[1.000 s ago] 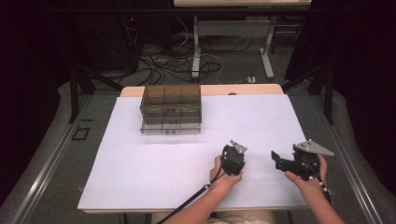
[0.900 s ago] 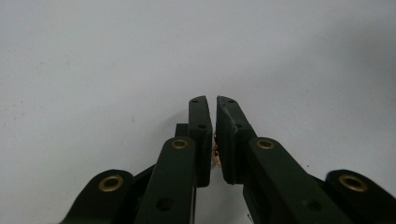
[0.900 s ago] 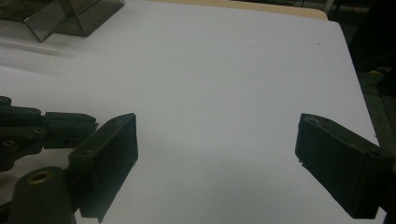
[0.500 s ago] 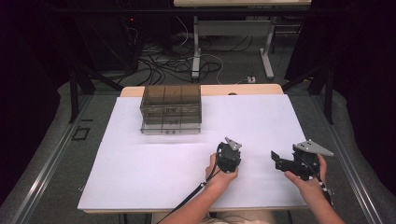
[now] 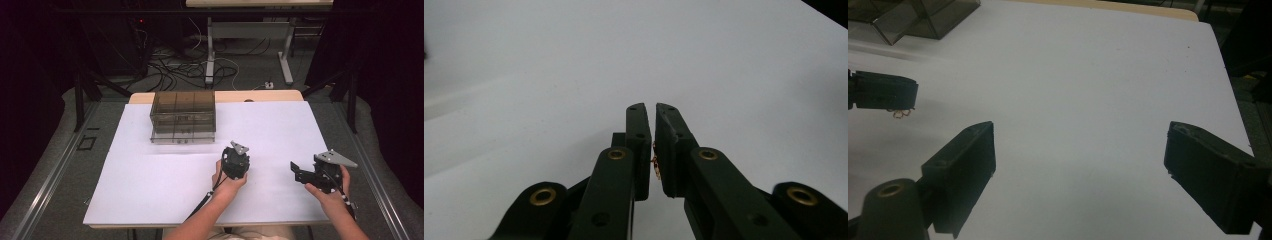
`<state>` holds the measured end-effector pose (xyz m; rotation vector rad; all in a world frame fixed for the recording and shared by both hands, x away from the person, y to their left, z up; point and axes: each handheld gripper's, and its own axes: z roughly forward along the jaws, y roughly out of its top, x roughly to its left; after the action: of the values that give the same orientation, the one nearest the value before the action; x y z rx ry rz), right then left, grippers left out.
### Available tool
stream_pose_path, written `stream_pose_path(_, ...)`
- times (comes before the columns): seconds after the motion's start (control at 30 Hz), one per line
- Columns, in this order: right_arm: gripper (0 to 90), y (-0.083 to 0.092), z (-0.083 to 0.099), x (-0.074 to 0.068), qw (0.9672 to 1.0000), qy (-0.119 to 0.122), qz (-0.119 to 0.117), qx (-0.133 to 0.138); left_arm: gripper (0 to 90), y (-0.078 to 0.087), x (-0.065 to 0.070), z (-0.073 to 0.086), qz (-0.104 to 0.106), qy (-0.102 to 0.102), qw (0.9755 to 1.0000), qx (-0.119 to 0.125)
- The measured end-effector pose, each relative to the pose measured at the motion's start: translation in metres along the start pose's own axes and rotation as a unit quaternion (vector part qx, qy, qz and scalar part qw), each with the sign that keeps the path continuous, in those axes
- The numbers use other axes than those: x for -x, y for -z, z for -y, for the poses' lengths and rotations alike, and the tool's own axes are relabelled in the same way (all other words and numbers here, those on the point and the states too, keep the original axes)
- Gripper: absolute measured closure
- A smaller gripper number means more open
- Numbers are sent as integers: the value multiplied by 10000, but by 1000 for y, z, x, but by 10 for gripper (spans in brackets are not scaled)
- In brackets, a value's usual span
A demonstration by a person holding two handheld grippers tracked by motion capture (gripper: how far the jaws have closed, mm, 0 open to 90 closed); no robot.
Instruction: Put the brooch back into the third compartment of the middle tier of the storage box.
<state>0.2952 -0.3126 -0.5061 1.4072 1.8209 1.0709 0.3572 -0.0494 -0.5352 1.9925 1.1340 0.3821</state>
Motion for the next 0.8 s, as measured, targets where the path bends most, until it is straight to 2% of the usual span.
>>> stream_pose_path(0.13,128,0,0,0,10000,-17,-14,-3,850,5,-8,-3,-78,8,10000,46)
stream_pose_path(0.27,128,0,0,0,10000,-14,-10,-29,850,9,-15,-5,-97,109,9998,127)
stream_pose_path(0.47,128,0,0,0,10000,-15,-14,-14,850,16,-25,-9,-108,159,9998,111)
stream_pose_path(0.8,128,0,0,-1,10000,-37,-19,-19,850,26,-40,-13,-206,392,9987,248)
